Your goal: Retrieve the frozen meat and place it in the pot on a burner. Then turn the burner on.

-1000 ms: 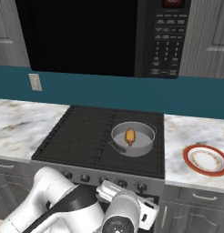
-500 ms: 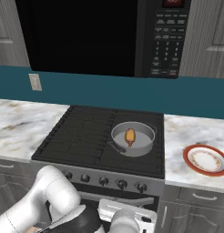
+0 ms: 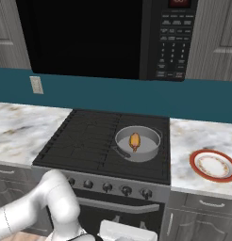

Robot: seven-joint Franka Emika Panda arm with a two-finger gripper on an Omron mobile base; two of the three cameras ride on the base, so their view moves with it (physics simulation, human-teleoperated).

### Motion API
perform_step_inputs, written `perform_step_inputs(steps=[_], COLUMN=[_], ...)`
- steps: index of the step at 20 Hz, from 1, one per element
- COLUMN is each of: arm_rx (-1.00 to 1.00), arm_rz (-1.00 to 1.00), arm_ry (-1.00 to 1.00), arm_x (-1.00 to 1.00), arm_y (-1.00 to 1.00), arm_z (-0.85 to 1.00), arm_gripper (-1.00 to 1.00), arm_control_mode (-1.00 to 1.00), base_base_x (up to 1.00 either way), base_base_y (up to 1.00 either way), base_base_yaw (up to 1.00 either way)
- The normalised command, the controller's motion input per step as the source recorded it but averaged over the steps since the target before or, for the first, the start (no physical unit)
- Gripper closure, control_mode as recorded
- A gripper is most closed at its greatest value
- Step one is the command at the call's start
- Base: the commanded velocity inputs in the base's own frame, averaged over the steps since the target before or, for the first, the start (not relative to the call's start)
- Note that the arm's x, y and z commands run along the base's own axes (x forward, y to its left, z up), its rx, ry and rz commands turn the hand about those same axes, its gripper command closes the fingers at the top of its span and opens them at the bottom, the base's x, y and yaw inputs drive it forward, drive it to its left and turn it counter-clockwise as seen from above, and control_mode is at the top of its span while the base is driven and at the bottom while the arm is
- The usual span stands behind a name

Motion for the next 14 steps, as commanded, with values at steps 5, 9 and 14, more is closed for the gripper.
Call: perform_step_inputs(steps=[5,9,14], arm_rx=[0.0,0.05,0.07], arm_rz=[0.0,0.0,0.0], arm_ry=[0.0,0.0,0.0], arm_x=[0.0,0.0,0.05], arm_y=[0.03,0.5,0.25], arm_z=[-0.01,-0.12,-0.19], arm_gripper=[-1.0,-1.0,-1.0], arm_control_mode=[-1.0,-1.0,-1.0], base_base_x=[0.0,0.0,0.0], base_base_y=[0.0,0.0,0.0], base_base_yaw=[0.0,0.0,0.0])
